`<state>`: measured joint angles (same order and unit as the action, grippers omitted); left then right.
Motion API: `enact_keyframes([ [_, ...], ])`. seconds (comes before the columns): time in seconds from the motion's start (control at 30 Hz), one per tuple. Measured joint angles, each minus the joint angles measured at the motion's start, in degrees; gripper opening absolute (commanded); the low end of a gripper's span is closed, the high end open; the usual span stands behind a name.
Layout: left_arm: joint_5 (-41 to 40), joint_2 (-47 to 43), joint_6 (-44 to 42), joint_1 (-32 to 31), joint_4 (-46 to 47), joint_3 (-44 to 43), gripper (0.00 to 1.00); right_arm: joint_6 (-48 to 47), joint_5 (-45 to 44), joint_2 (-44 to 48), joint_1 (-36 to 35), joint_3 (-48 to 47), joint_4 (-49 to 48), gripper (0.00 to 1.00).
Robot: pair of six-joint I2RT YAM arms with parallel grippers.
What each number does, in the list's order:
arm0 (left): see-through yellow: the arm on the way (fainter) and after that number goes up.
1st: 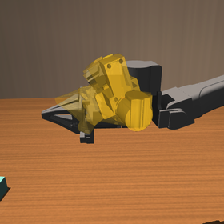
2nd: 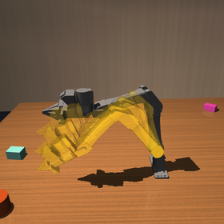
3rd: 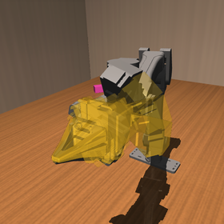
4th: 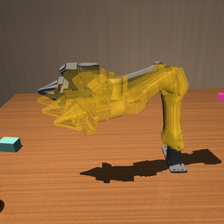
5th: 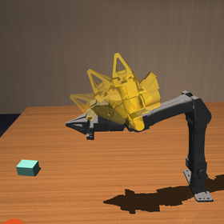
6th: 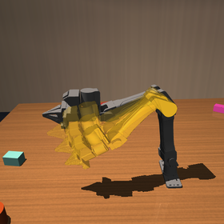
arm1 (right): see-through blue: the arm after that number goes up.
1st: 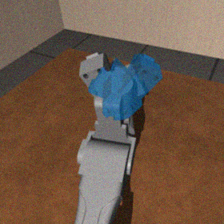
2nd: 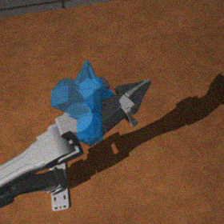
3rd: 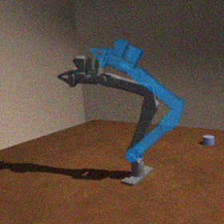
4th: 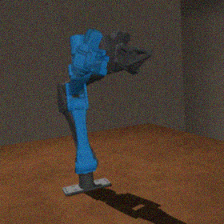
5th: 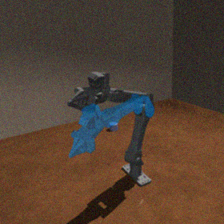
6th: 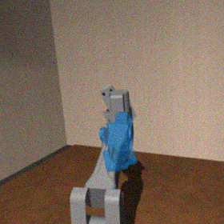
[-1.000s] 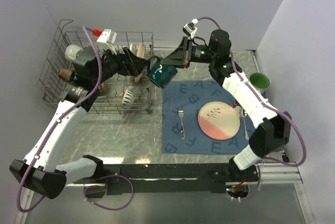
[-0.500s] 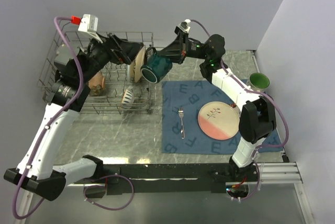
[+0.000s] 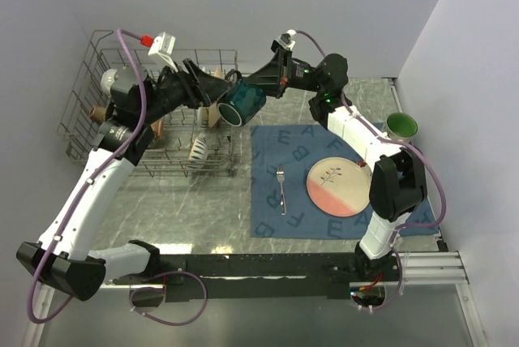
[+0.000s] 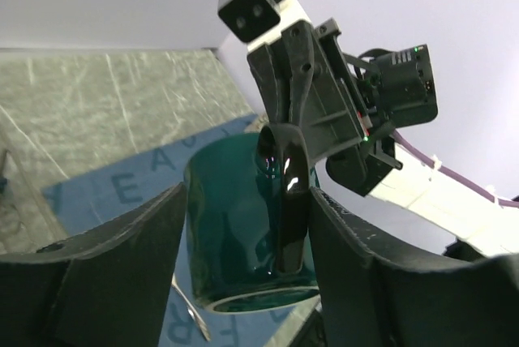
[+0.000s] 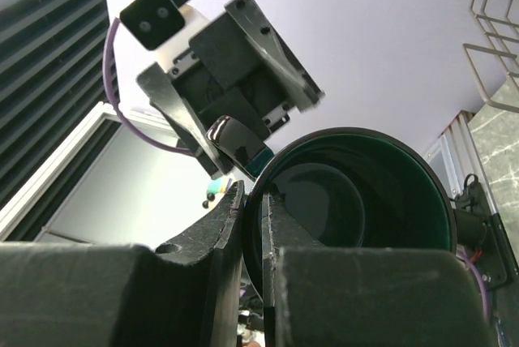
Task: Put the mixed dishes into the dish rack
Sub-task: Pass the cup from the right arm to the left
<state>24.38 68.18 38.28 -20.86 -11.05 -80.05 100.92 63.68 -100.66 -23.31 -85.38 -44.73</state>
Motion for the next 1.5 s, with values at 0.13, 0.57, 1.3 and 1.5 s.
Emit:
enact_keyframes([
  [0.13,1.25,-0.07,1.70,-0.02,0.76,1.31,0.59,-0.31,-0.22,-0.04,0.00,0.00,0.11,0.00],
  [0.57,-0.39,1.49,2.97,-1.29,-1.05,1.14,0.40,-0.35,0.17,-2.82,-1.05,0.02,-0.04,0.00],
  [1.3,-4.81,4.44,12.85,2.03,-10.86,-1.88,0.01,-1.64,-2.25,-4.24,-0.79,-0.87,0.96,1.00],
  [1.5,-7.39,4.17,17.49,9.66,-14.29,-2.91,0.01,-15.63,-5.16,-1.11,2.80,-1.05,19.15,1.00],
])
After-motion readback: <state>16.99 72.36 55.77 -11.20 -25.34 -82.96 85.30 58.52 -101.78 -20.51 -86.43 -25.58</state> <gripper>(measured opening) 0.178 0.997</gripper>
